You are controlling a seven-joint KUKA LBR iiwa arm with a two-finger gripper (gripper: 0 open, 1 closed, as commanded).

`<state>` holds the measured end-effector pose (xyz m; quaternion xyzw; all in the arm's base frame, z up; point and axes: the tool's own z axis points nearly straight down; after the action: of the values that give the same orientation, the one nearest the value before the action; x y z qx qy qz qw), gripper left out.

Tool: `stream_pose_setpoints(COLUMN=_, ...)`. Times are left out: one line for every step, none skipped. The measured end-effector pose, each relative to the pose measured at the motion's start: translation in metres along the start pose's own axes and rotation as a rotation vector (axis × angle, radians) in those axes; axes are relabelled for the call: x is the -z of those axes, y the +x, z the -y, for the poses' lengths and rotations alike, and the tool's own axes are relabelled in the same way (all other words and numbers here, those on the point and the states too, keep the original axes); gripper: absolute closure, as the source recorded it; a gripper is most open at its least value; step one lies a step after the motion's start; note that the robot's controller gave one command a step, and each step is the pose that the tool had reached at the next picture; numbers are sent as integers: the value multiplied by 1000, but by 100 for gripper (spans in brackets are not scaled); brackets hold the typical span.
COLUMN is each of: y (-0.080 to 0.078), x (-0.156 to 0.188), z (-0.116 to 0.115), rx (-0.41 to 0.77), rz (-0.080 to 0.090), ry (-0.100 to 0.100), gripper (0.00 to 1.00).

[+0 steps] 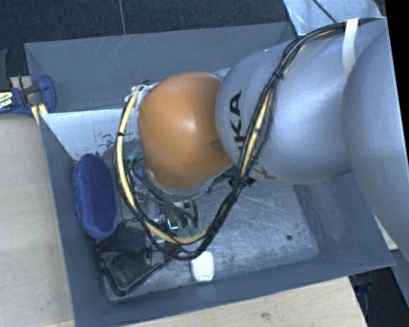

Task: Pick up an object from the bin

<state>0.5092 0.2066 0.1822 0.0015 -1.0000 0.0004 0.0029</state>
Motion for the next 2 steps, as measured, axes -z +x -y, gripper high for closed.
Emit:
stream_pose_setpoints(y=24, x=-112, z=7, rx=343, rz=16, ry=-1, gripper=0)
stream_pose_setpoints(y=22, x=-111, z=7, rx=341, rz=19, ry=-2, gripper=0)
